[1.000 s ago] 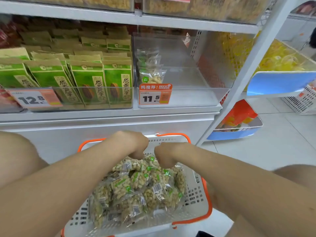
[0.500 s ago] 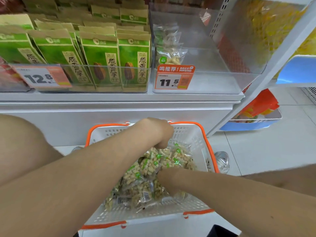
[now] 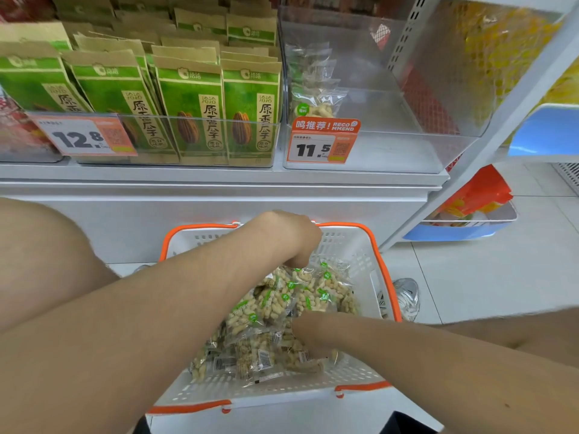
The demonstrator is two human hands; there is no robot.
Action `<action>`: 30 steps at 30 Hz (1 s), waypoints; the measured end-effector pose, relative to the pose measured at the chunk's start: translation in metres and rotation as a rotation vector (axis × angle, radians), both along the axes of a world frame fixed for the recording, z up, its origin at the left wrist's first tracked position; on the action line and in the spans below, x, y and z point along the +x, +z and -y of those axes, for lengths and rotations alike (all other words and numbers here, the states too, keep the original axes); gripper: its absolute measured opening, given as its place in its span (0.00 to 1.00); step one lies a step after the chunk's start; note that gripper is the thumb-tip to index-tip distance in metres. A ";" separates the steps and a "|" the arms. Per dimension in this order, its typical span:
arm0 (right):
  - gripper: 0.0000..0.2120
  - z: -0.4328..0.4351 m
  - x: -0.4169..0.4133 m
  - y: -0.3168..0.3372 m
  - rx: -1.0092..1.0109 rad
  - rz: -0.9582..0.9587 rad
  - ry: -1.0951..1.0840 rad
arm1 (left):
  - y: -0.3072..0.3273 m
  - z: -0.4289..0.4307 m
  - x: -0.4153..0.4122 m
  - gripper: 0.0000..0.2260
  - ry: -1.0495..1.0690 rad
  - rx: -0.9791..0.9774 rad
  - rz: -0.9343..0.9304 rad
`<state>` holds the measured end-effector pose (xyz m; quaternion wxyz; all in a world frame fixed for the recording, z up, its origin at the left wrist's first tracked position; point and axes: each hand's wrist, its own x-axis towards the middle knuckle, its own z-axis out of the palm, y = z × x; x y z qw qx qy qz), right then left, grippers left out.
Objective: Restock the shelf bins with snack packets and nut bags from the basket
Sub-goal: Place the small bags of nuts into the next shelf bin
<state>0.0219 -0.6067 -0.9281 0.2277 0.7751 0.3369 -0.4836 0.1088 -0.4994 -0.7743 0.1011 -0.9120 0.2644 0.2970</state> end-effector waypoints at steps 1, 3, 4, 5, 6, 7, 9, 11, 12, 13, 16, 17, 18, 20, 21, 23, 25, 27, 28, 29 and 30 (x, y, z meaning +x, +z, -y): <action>0.13 0.000 0.003 0.002 0.005 -0.017 -0.022 | 0.001 0.000 0.000 0.15 -0.003 0.008 0.002; 0.15 0.001 0.015 0.009 0.052 -0.013 -0.075 | 0.005 -0.001 0.002 0.17 -0.006 0.021 0.002; 0.15 0.001 0.023 0.015 0.107 -0.005 -0.134 | 0.007 -0.001 0.003 0.18 -0.002 0.023 -0.001; 0.16 0.001 0.032 0.024 0.163 0.005 -0.200 | 0.011 -0.001 0.003 0.20 0.005 0.020 -0.004; 0.17 0.001 0.041 0.035 0.225 0.013 -0.274 | 0.015 -0.002 0.004 0.21 0.015 0.014 -0.004; 0.17 0.001 0.050 0.048 0.285 0.015 -0.340 | 0.019 -0.003 0.005 0.21 0.027 0.004 -0.002; 0.19 0.001 0.066 0.076 0.385 0.016 -0.441 | 0.028 -0.007 0.006 0.19 0.051 -0.010 0.009; 0.18 0.002 0.079 0.102 0.486 0.009 -0.573 | 0.039 -0.012 0.008 0.17 0.081 -0.009 0.036; 0.16 0.002 0.083 0.112 0.541 -0.009 -0.655 | 0.043 -0.016 0.009 0.17 0.096 -0.011 0.047; 0.14 0.003 0.088 0.124 0.597 -0.016 -0.725 | 0.048 -0.019 0.010 0.17 0.108 -0.018 0.060; 0.12 0.007 0.099 0.168 0.734 0.009 -0.870 | 0.064 -0.028 0.013 0.13 0.154 -0.045 0.074; 0.11 0.010 0.101 0.184 0.763 0.014 -0.903 | 0.069 -0.031 0.014 0.12 0.182 -0.079 0.089; 0.11 0.014 0.103 0.201 0.790 0.011 -0.936 | 0.075 -0.034 0.015 0.09 0.214 -0.132 0.115; 0.11 0.019 0.104 0.234 0.858 0.002 -1.003 | 0.086 -0.037 0.016 0.05 0.289 -0.295 0.165; 0.12 0.021 0.104 0.249 0.900 0.014 -1.035 | 0.091 -0.036 0.016 0.05 0.347 -0.403 0.169; 0.13 0.024 0.105 0.274 0.996 0.101 -1.079 | 0.101 -0.033 0.013 0.09 0.539 -0.690 0.099; 0.12 0.025 0.105 0.294 1.115 0.239 -1.074 | 0.111 -0.026 0.007 0.16 0.770 -0.966 -0.047; 0.12 0.025 0.107 0.305 1.238 0.333 -1.069 | 0.119 -0.023 0.003 0.26 0.911 -1.138 -0.180; 0.12 0.024 0.109 0.308 1.288 0.368 -1.068 | 0.121 -0.022 0.004 0.30 0.954 -1.216 -0.259; 0.12 0.023 0.109 0.308 1.332 0.397 -1.063 | 0.124 -0.021 0.005 0.33 0.986 -1.291 -0.352; 0.12 0.021 0.109 0.308 1.372 0.420 -1.053 | 0.126 -0.021 0.006 0.34 1.003 -1.356 -0.447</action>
